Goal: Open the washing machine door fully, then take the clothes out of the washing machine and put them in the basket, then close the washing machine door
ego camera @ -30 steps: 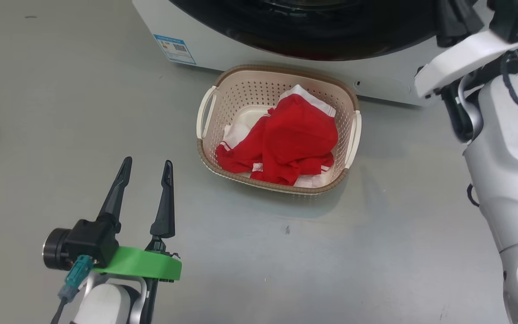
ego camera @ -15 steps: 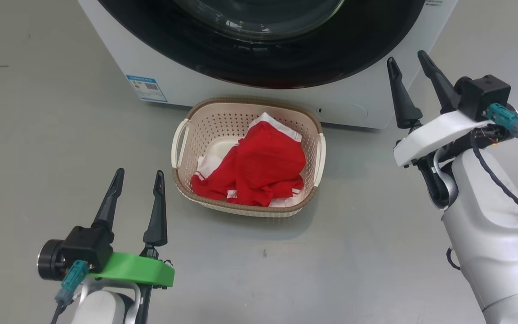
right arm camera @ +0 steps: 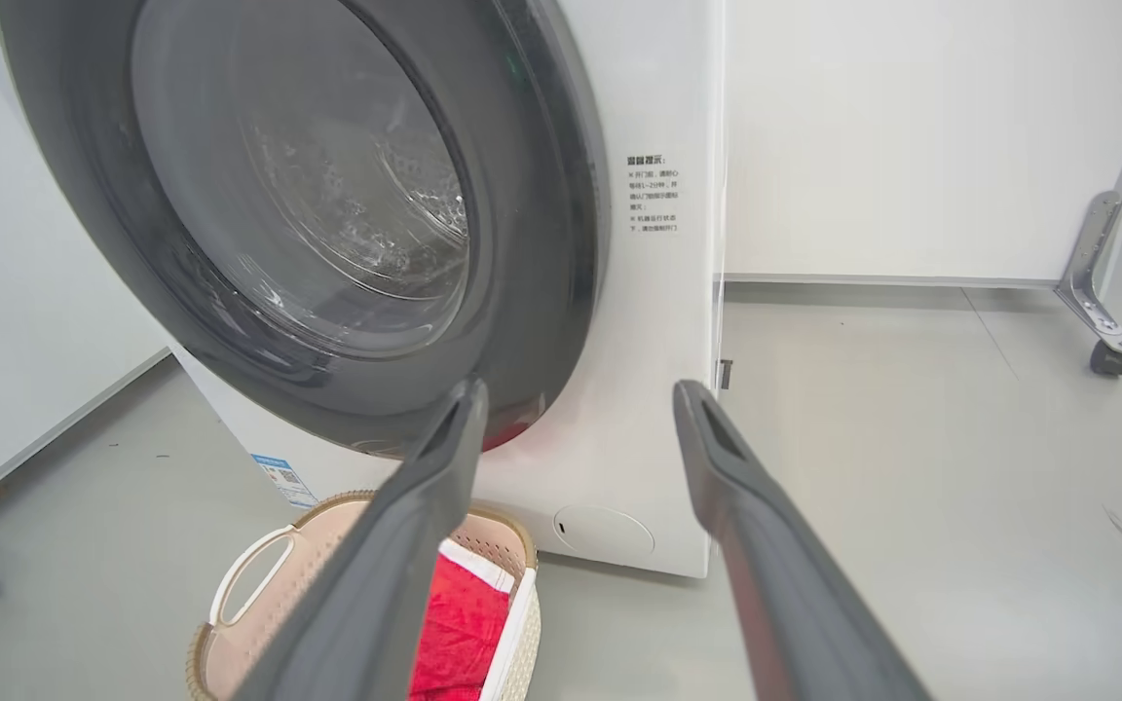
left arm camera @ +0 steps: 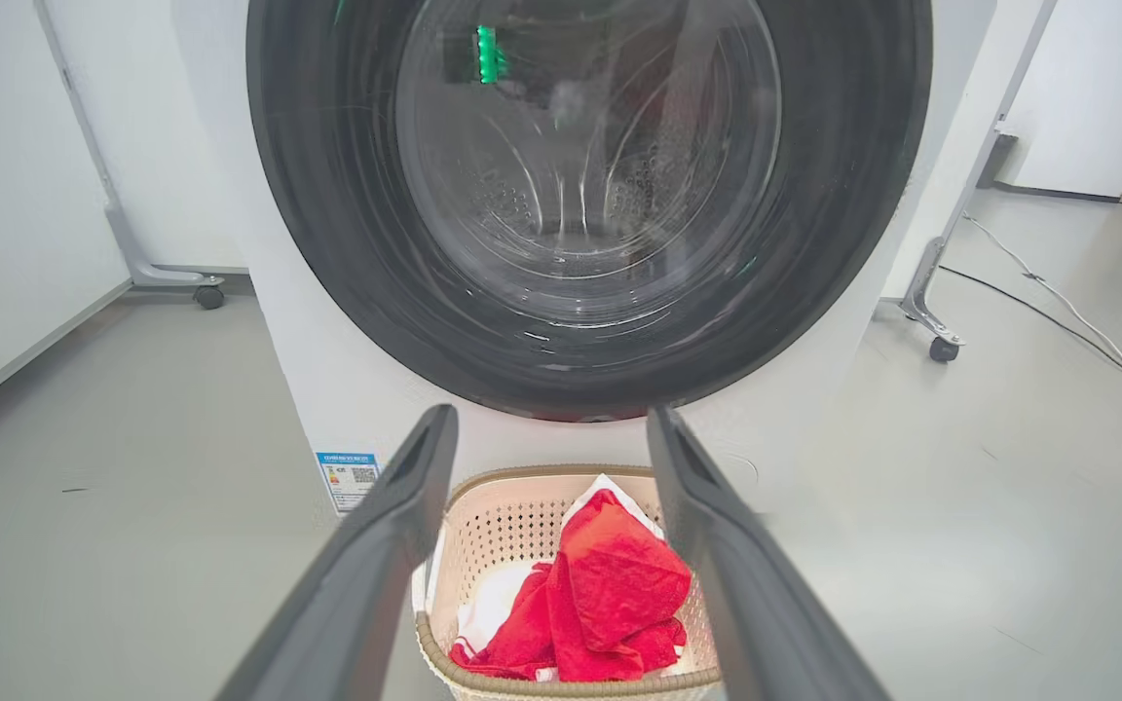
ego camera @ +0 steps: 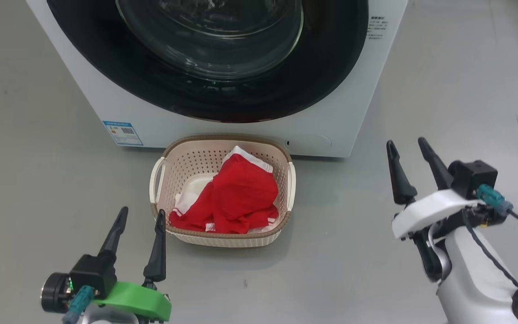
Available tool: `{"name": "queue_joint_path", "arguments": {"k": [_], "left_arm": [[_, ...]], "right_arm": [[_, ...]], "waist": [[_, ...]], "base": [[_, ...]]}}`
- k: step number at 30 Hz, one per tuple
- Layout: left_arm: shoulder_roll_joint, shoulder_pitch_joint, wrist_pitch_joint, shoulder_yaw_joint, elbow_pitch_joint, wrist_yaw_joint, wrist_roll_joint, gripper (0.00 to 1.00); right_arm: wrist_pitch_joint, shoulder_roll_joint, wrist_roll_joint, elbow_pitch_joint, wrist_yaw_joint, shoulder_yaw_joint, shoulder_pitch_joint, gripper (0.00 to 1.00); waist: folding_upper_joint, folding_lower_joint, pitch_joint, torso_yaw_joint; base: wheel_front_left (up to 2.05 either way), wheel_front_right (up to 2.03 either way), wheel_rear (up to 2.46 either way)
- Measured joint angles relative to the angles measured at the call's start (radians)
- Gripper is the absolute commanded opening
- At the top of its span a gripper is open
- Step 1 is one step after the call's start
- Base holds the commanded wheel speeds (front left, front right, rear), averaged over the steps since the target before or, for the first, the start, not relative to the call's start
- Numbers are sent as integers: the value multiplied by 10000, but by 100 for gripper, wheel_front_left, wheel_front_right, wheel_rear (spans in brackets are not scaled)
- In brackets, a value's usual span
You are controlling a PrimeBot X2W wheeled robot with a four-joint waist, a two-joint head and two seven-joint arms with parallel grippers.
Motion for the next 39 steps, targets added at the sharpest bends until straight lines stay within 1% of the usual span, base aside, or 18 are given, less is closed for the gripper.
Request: {"name": "queue_joint_path", "arguments": {"k": [5, 6, 8, 9, 12, 13, 17, 20, 33, 39], "left_arm": [[13, 299, 38, -29, 58, 0, -6, 100], [15, 362, 50, -42, 94, 0, -17, 100], [19, 485, 132, -75, 182, 0, -50, 100], [19, 551, 134, -81, 201, 0, -52, 100], [23, 754, 203, -81, 230, 0, -69, 100], [25, 821, 222, -82, 230, 0, -82, 100], [36, 1097, 251, -81, 244, 2, -150, 100], [38, 1304, 320, -92, 226, 2, -155, 100], [44, 1637, 433, -161, -12, 10, -192, 100], [44, 1749, 433, -169, -52, 15, -213, 100]], "right_arm": [[0, 61, 15, -190, -27, -136, 818, 100], [0, 79, 25, -228, -104, -167, 976, 100], [0, 138, 79, -339, -128, -276, 1317, 100], [0, 153, 82, -403, -198, -320, 1490, 100], [0, 203, 86, -617, -222, -410, 1983, 100], [0, 221, 88, -683, -290, -424, 2139, 100], [0, 267, 69, -892, -293, -380, 2705, 100], [0, 284, 31, -1087, -362, -268, 3038, 100], [0, 316, -307, -1944, -472, 38, 3935, 100], [0, 341, -418, -2192, -621, 98, 4250, 100]], "waist": [[0, 0, -383, -212], [0, 0, -473, -263], [0, 0, -658, -356], [0, 0, -750, -397], [0, 0, -1020, -509], [0, 0, -1107, -543], [0, 0, -1423, -661], [0, 0, -1616, -744], [0, -1, -1906, -908], [0, 0, -1962, -938]], "base": [[0, 0, 0], [0, 0, 0], [0, 0, 0], [0, 0, 0], [0, 0, 0], [0, 0, 0], [0, 0, 0], [0, 0, 0], [0, 0, 0], [0, 0, 0]]}}
